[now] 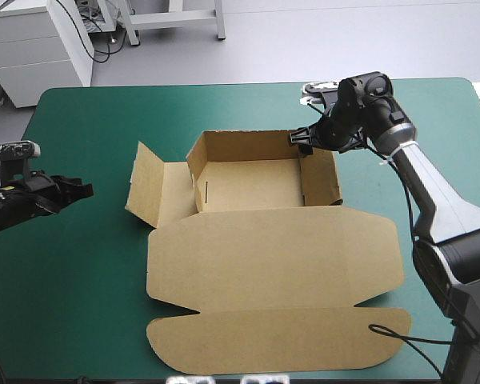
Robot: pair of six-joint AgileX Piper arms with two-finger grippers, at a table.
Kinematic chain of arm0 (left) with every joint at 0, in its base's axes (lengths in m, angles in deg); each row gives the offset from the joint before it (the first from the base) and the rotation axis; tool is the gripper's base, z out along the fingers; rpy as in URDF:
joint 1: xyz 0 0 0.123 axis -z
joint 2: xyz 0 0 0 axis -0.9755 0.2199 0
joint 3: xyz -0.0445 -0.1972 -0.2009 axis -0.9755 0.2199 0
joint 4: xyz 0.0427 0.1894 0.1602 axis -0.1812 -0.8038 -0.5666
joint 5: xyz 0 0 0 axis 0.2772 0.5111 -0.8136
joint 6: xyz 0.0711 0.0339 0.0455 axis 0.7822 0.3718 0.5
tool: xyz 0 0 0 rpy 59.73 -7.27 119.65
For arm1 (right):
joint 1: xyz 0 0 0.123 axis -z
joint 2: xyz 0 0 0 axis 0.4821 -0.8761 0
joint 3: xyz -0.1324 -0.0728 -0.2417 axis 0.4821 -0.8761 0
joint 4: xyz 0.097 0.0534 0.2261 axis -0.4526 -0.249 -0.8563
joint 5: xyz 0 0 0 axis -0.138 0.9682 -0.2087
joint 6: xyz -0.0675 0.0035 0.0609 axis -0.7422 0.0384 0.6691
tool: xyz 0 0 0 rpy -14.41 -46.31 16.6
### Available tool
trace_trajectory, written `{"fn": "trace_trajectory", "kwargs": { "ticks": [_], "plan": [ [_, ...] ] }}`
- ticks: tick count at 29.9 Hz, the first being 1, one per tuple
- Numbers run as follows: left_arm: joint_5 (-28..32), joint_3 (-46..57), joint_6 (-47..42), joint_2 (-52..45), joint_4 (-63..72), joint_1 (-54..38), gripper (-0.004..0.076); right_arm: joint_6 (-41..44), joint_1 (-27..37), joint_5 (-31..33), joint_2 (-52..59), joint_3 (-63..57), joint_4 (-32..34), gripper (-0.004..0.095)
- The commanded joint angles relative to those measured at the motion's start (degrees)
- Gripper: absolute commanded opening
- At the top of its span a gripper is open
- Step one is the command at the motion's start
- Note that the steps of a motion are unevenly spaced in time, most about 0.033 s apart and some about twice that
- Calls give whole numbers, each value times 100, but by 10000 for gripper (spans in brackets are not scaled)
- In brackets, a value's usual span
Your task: Fold the box
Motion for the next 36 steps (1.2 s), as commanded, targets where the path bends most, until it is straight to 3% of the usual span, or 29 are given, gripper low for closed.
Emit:
{"fn": "trace_trajectory", "kwargs": {
  "ticks": [1,11,19,26,32,36],
  "plan": [
    [80,-141,-30,-115,230,28,8,-5,5,60,881,-76,-84,759],
    [-22,-141,-30,-115,230,28,8,14,5,50,1983,-1488,-24,756],
    [-191,-141,8,-126,200,102,8,-32,5,-473,1457,-1592,62,736],
    [-203,-141,8,-126,200,215,8,-21,5,-336,823,-1592,150,726],
    [-144,-141,22,-126,2,315,8,37,5,-297,665,-1592,48,653],
    [-122,-141,22,-126,-104,315,8,37,5,-263,633,-1592,48,480]
  ]
}}
